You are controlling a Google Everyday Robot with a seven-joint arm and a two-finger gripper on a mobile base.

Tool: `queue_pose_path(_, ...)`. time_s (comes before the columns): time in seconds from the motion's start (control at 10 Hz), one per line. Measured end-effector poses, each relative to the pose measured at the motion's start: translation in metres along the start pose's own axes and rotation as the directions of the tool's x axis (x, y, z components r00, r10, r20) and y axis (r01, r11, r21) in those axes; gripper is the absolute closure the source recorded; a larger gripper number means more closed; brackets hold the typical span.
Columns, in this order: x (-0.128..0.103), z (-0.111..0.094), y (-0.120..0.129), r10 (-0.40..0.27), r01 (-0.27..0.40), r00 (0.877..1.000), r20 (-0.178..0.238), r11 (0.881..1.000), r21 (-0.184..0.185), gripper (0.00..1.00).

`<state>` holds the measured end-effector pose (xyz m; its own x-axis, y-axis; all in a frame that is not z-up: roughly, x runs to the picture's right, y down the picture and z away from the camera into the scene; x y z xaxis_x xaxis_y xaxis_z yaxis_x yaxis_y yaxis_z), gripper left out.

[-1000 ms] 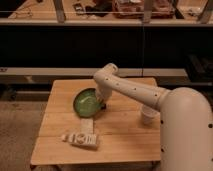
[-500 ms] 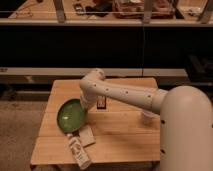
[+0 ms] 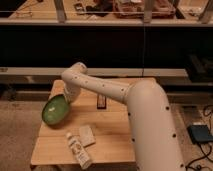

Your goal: Drag the ceramic bowl in a circle

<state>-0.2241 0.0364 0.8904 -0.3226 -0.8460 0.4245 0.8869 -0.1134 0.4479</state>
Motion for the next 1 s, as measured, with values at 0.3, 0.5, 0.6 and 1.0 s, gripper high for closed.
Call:
queue_pose_path(0.3, 0.045, 0.002, 0.024, 0.119, -0.119, 0.993, -0.009, 0.992, 0.045, 1.0)
queue_pose_path(0.5, 0.046, 0.009, 0.071, 0.214, -0.215, 0.977, 0.009, 0.976, 0.021, 1.0)
queue_pose_path(0.6, 0.04, 0.01, 0.096, 0.262, -0.262, 0.965, 0.018, 0.965, 0.002, 1.0)
queue_pose_path(1.0, 0.006, -0.023, 0.161, 0.318, -0.318, 0.948, -0.021, 0.945, -0.072, 1.0)
